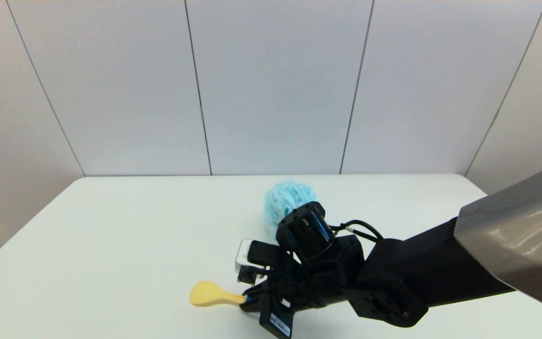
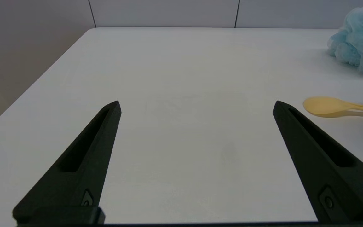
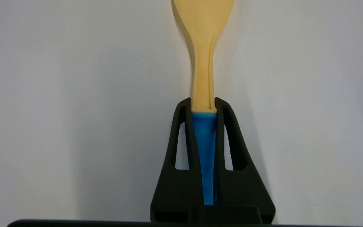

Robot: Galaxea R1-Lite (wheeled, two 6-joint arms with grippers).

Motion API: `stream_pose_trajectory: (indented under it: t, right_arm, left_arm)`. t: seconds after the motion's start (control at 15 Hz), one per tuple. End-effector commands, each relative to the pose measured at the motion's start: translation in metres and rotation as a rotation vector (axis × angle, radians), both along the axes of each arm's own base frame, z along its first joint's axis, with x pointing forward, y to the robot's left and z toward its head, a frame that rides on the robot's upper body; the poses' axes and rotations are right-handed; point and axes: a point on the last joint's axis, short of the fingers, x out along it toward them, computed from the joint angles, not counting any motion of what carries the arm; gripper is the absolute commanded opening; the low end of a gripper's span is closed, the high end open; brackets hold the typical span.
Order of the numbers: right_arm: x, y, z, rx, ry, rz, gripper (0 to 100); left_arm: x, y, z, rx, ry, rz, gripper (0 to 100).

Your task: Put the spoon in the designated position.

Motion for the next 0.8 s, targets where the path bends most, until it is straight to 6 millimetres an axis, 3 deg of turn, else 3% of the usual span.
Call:
stream_pose_trajectory:
  t: [0.07, 0.47, 0.8]
  right_arm:
    - [-0.001, 0.0, 0.002, 0.006, -0.006, 0.004, 0]
    - [-0.001, -0.002, 0.049, 0.107, -0.091, 0.0, 0]
    - [0.016, -0.036, 0.066, 0.099, -0.128, -0.075, 0]
  left_arm:
    - [0.0, 0.0, 0.0, 0.0, 0.001, -0.001, 100]
    - [0.0, 0.0, 0.0, 0.0, 0.001, 0.001, 100]
    - [0.0, 0.0, 0.0, 0.0, 0.001, -0.001, 100]
